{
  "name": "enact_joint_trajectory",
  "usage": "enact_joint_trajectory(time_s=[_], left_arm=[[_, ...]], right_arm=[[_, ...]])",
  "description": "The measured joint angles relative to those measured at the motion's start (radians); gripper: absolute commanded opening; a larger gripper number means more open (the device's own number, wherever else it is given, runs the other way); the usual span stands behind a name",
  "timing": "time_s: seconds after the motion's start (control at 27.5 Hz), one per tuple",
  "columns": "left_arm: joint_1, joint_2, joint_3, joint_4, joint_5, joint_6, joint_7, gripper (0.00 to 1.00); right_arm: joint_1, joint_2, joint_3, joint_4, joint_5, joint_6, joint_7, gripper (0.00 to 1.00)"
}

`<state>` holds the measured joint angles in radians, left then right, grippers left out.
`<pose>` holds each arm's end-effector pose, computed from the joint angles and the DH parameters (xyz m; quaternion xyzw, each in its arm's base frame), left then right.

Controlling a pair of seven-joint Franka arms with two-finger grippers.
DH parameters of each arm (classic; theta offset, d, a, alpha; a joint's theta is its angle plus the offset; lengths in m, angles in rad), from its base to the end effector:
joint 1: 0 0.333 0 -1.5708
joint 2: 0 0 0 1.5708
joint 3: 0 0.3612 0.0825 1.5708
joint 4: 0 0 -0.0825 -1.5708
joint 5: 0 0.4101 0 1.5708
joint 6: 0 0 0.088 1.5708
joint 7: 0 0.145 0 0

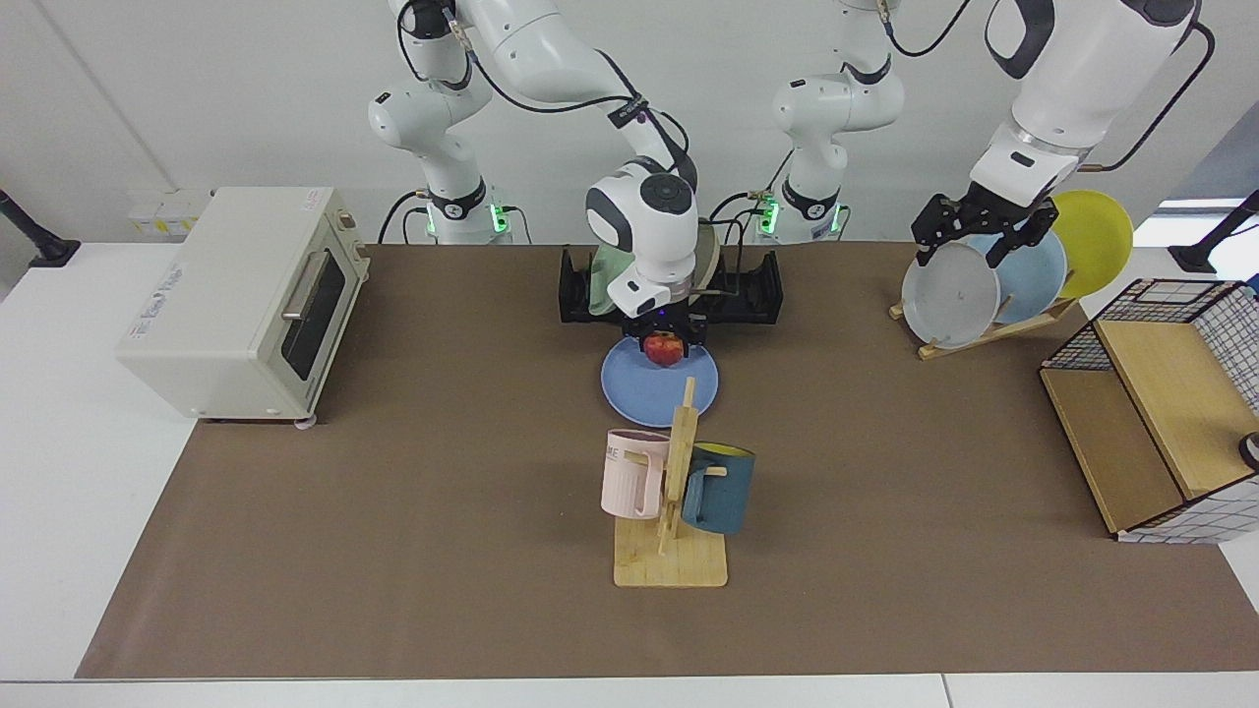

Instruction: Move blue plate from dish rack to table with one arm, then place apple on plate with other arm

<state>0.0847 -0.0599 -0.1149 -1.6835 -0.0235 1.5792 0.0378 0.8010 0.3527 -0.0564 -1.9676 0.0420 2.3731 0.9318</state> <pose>0.5558 -0.0220 0.6103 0.9992 -0.0334 -0.0224 0.0084 0.4791 0.4455 0.2847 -0.9940 0.1061 -0.0140 0.0235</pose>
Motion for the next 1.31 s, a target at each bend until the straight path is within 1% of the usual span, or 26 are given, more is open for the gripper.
enact_joint_trajectory(time_s=[0.22,0.33,0.51,0.66,0.91,1.17,1.31], left_arm=[[0.001,0.013,0.001,0.000,0.000,0.000,0.000,1.00],[0.001,0.013,0.002,0.000,0.000,0.000,0.000,1.00],[0.011,0.012,0.005,0.000,0.001,0.000,0.000,1.00],[0.013,0.010,0.006,0.001,0.001,0.001,0.000,1.00],[0.013,0.006,0.006,0.002,0.001,0.001,0.000,1.00],[0.013,0.004,0.005,0.002,0.001,0.000,0.000,1.00],[0.012,0.003,0.003,0.002,0.001,0.001,0.001,1.00]], right_arm=[[0.002,0.006,-0.010,0.009,-0.001,-0.001,0.007,1.00],[-0.001,0.006,-0.017,0.048,-0.001,-0.053,0.007,1.00],[-0.020,-0.006,-0.024,0.167,-0.001,-0.184,0.007,1.00],[-0.054,-0.041,-0.026,0.207,-0.001,-0.214,-0.019,1.00],[-0.169,-0.134,-0.029,0.210,-0.001,-0.246,-0.219,1.00],[-0.335,-0.208,-0.033,0.180,-0.001,-0.286,-0.572,1.00],[-0.426,-0.232,-0.034,0.167,-0.001,-0.323,-0.712,1.00]])
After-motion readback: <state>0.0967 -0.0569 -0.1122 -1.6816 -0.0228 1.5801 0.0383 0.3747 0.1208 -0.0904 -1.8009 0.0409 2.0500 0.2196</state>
